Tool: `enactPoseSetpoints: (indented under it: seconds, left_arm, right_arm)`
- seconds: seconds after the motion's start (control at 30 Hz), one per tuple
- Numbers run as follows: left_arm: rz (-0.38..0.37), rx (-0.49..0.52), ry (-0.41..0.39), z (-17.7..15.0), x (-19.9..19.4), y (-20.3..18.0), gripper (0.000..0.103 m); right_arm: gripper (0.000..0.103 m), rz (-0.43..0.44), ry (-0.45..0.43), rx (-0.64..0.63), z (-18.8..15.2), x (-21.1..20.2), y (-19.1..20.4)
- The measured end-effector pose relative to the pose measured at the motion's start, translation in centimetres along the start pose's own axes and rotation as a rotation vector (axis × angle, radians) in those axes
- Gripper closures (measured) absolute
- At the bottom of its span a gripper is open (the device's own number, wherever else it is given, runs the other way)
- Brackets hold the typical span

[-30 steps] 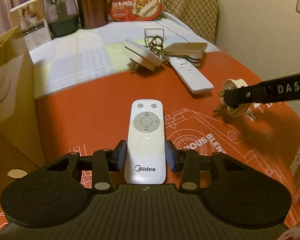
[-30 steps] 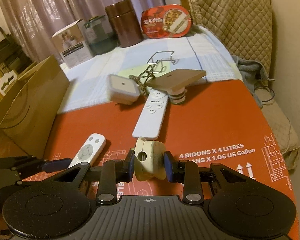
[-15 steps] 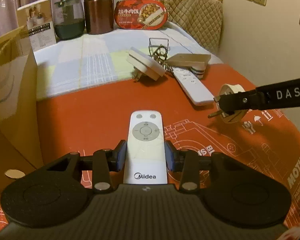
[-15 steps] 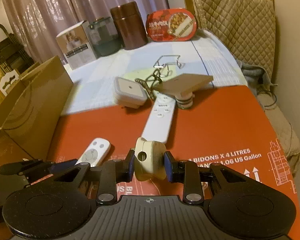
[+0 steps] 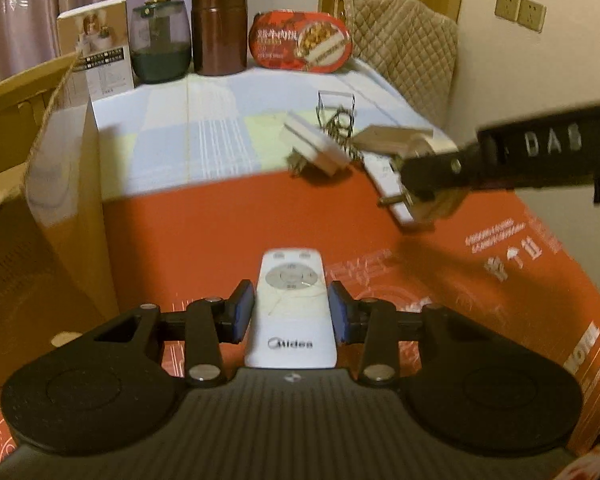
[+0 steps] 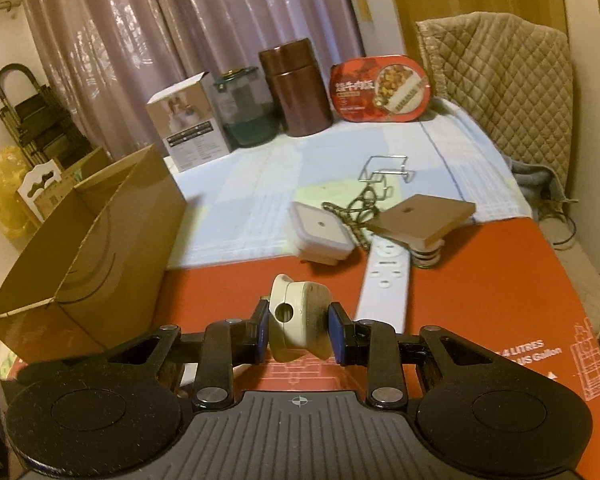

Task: Organize rigid objects
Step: 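Carry the plug adapter in the right gripper and Midea remote in the left to the cardboard box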

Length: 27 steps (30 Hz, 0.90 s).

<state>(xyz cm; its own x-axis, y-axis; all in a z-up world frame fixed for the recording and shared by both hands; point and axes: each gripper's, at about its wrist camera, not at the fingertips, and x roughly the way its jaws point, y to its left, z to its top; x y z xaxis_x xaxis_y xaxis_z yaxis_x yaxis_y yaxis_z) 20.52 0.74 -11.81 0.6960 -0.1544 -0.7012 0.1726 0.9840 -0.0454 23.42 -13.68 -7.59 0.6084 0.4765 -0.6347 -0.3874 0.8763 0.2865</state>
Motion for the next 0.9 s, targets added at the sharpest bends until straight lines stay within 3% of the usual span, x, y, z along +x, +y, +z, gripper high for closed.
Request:
enactPoseSetpoints:
  seconds: [0.6,0.9]
  left_arm:
    - [0.020,0.008,0.023,-0.6,2.2,-0.1,0.068]
    - [0.044,0.035,-0.079,2.0,-1.7,0.0,0.068]
  right_arm:
    - [0.076,0.011,-0.001,0.011,0.4,0.0,0.2]
    - [0.076,0.030,-0.074,0.021,2.0,-1.2,0.9]
